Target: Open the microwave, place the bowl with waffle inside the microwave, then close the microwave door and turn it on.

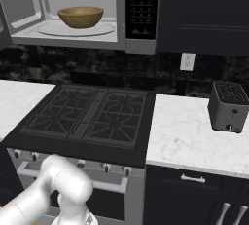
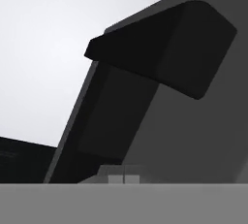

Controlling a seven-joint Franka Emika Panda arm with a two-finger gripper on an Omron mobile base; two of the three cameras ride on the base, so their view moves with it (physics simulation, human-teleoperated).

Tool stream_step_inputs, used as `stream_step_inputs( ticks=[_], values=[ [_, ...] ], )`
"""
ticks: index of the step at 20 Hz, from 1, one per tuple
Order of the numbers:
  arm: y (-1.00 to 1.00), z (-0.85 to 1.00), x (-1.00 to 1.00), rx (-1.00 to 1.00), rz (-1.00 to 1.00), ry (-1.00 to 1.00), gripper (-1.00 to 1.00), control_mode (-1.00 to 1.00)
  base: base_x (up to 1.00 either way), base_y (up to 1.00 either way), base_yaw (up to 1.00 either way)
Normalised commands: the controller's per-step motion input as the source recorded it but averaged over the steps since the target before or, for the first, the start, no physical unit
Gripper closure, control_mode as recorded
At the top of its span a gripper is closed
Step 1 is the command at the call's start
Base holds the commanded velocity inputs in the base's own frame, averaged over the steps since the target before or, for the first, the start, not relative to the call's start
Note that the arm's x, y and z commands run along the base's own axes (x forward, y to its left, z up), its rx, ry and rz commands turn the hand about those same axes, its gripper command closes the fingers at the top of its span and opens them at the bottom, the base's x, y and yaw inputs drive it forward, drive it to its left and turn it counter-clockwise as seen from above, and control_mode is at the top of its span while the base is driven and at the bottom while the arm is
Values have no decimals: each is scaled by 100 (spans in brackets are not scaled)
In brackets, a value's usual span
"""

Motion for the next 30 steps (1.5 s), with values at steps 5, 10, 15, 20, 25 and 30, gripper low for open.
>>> stream_step_inputs(
  ticks=[5,10,15,20,25,30],
  values=[
    [-49,77,-23,40,3,-21,100,-100,0,0,0],
    [-100,60,-48,58,11,-24,100,-100,0,0,0],
    [-100,59,-55,59,9,-20,100,-100,0,0,0],
    [-100,42,-52,53,9,-9,100,-100,0,0,0],
    [-100,32,-7,40,8,3,100,-100,0,0,0],
    [-100,33,10,23,18,25,100,-100,0,0,0]
  ],
)
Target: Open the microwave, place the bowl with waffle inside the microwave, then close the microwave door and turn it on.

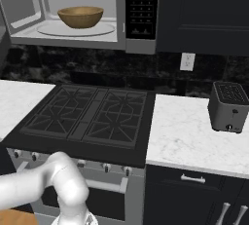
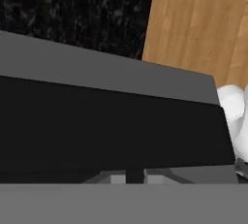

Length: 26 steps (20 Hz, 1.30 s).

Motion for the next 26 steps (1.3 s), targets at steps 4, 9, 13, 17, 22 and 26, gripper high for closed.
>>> stream_step_inputs(
  ticks=[4,9,13,17,22,26],
  values=[
    [-94,29,18,10,34,25,100,-100,0,0,0],
    [-77,18,27,1,48,18,100,-100,0,0,0],
    [-71,23,33,0,53,14,100,-100,0,0,0],
    [-75,15,67,2,51,11,100,-100,0,0,0],
    [-73,2,98,1,44,15,100,-100,0,0,0],
    [-54,0,100,0,36,31,100,-100,0,0,0]
  ],
)
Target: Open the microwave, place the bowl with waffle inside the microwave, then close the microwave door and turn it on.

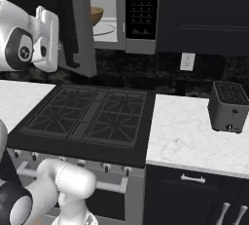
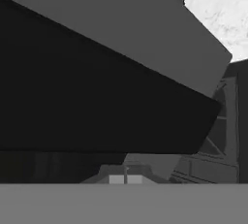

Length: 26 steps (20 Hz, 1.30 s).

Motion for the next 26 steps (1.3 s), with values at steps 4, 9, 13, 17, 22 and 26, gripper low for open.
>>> stream_step_inputs(
  ticks=[4,9,13,17,22,26],
  values=[
    [-40,11,100,1,29,37,100,-100,0,0,0],
    [-8,12,100,3,16,22,100,-100,0,0,0],
    [0,-2,100,0,9,2,100,-100,0,0,0],
    [12,-61,100,-9,7,-19,100,-100,0,0,0],
    [23,-99,100,-20,5,-45,100,-100,0,0,0],
    [43,-99,92,-24,5,-70,100,-100,0,0,0]
  ],
)
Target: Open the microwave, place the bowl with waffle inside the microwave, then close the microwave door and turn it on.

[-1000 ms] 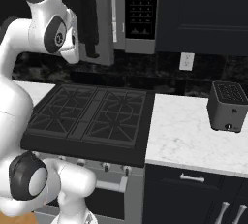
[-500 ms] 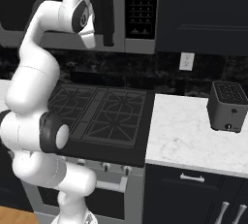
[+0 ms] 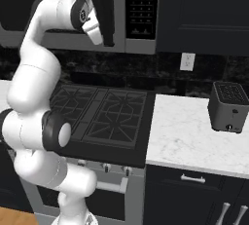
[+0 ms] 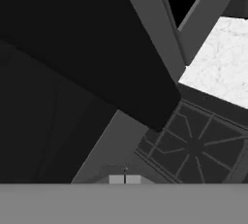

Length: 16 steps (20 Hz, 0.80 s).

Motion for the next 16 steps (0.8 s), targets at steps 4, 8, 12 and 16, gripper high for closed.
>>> stream_step_inputs(
  ticks=[4,8,12,16],
  values=[
    [66,-97,-17,-37,7,-94,100,-100,0,0,0],
    [42,-87,-96,-28,8,-97,100,-100,0,0,0],
    [-32,-51,-100,-5,6,-69,100,-100,0,0,0],
    [-79,-6,-99,24,2,-27,100,-100,0,0,0]
  ],
)
